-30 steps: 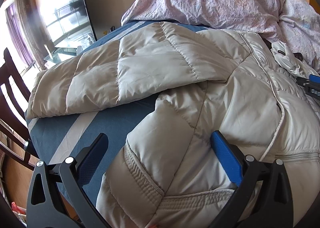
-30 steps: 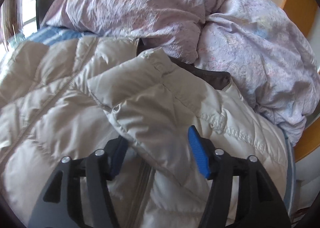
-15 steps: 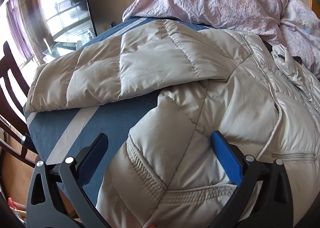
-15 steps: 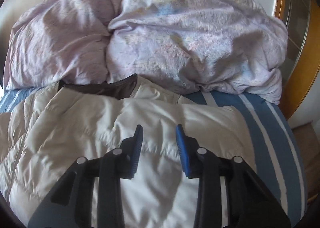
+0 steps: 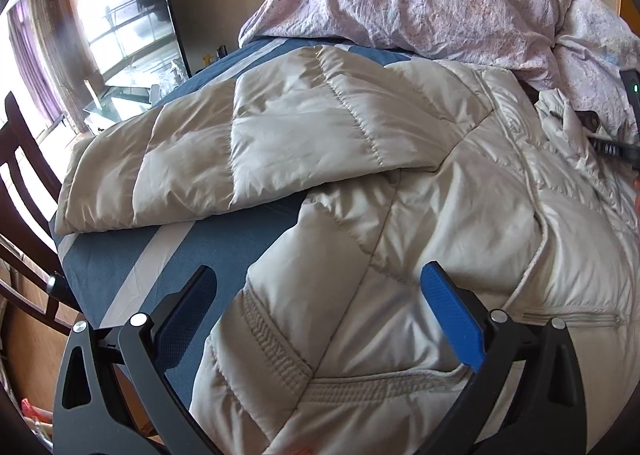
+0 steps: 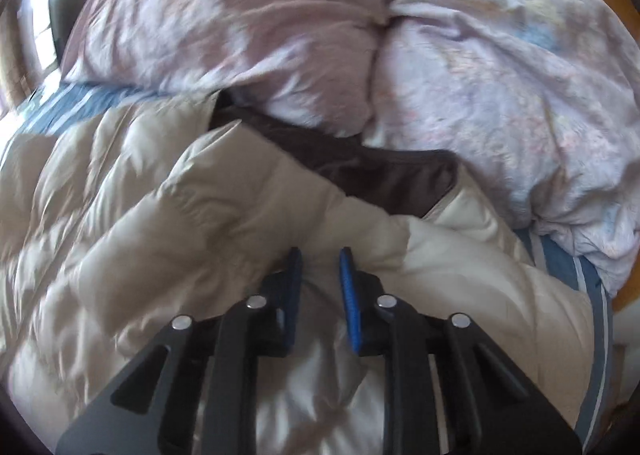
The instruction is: Fold large clothes
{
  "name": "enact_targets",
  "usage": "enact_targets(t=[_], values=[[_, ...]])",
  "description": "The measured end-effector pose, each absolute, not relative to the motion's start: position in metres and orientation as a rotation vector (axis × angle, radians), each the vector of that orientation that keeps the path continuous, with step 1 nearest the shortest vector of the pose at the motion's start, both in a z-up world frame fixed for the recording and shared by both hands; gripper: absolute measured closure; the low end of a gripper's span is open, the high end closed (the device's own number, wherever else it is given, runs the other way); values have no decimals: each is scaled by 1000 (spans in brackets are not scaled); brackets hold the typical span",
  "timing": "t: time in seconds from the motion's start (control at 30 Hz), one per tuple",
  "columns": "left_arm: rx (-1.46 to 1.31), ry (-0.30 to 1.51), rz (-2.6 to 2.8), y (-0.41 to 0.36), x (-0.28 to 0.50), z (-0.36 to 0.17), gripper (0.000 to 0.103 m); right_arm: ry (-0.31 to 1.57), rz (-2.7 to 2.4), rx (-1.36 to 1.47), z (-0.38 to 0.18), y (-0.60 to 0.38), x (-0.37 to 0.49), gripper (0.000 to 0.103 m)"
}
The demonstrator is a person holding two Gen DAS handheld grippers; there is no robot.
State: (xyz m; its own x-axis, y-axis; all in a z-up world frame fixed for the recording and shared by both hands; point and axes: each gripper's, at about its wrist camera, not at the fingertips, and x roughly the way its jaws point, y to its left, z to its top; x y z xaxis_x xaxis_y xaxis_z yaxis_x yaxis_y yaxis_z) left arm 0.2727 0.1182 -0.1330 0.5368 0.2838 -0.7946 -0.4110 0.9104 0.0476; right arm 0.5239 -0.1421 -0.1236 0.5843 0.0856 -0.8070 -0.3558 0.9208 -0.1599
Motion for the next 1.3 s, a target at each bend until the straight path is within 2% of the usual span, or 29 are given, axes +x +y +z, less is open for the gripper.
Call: enact_targets(t=[0.1, 0.2, 0.53, 0.83, 0.97, 1.0, 1.1, 1.17, 1.2, 1.27, 1.3], values=[[-154, 904, 384, 109, 279, -124, 1, 900, 268, -291, -116, -156, 506, 80], [-131, 893, 353, 94, 289, -114, 1, 889, 190, -127, -100, -195, 489, 70], [-15, 861, 209, 22, 366, -83, 1, 876, -23, 9, -99, -277, 479, 76], [-15, 839, 89, -28, 445, -85, 2, 907, -10, 36, -117, -289, 473, 77], [-59, 926, 17, -42, 483, -112, 28, 907, 1, 52, -119, -291, 471, 77], [-67, 940, 7, -45, 490, -117, 28, 907, 4, 58, -119, -292, 471, 77], [-73, 966, -16, -52, 500, -130, 47, 901, 12, 76, -119, -295, 469, 77], [-66, 979, -31, -58, 500, -133, 61, 898, 14, 88, -118, -296, 470, 77], [-57, 979, -28, -59, 498, -132, 64, 894, 15, 100, -118, -297, 469, 77], [-22, 979, -27, -64, 491, -127, 79, 882, 17, 126, -116, -299, 469, 77], [-13, 978, -27, -65, 487, -125, 81, 877, 18, 136, -115, -299, 470, 77]])
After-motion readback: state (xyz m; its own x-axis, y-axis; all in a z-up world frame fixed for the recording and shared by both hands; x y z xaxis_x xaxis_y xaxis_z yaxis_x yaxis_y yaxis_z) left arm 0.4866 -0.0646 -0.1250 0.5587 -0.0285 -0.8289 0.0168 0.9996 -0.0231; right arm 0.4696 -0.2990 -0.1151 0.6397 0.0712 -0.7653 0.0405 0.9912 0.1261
